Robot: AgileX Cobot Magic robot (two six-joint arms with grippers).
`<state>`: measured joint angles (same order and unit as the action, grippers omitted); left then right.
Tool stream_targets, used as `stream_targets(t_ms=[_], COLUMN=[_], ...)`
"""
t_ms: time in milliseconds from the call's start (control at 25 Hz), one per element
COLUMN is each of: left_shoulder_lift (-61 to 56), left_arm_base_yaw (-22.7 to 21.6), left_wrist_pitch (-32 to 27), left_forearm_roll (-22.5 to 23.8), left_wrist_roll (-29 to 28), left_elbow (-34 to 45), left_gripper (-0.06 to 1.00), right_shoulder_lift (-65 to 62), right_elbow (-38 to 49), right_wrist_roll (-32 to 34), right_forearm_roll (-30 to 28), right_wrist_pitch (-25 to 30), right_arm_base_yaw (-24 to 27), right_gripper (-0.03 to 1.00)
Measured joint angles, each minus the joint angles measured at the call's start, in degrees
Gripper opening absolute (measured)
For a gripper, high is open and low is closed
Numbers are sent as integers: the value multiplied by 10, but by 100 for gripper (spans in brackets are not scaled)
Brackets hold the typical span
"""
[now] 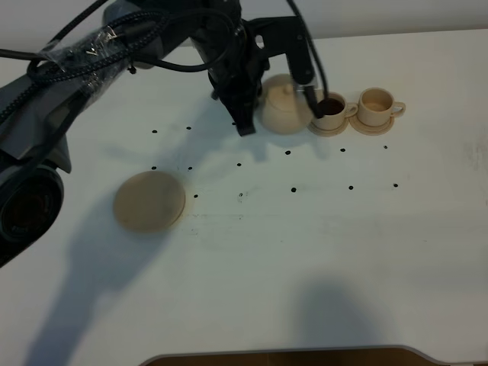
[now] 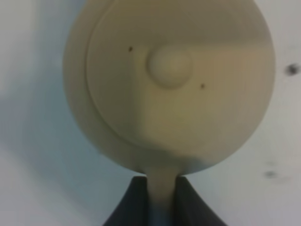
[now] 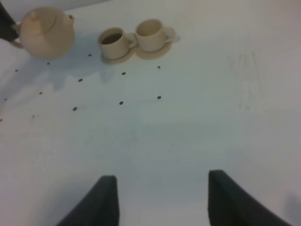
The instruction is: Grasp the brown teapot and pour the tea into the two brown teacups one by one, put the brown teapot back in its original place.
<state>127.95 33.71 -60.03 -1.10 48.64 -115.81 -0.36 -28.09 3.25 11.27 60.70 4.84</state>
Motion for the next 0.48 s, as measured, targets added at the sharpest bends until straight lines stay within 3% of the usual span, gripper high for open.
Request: stream_targets(t_ms=[480], left_shoulder_lift=[2], left_arm_base_yaw=[59], left_wrist_pitch=[-60], left_forearm_roll=[-29], left_wrist_roll=[-151], left_elbow=[0], left_gripper=[14], right_shoulder_lift=[0], right_elbow=[0], right_wrist_roll=[0], right_forearm_roll=[0], right_wrist_pitch=[0], right_arm_base_yaw=[0], right_gripper=[45])
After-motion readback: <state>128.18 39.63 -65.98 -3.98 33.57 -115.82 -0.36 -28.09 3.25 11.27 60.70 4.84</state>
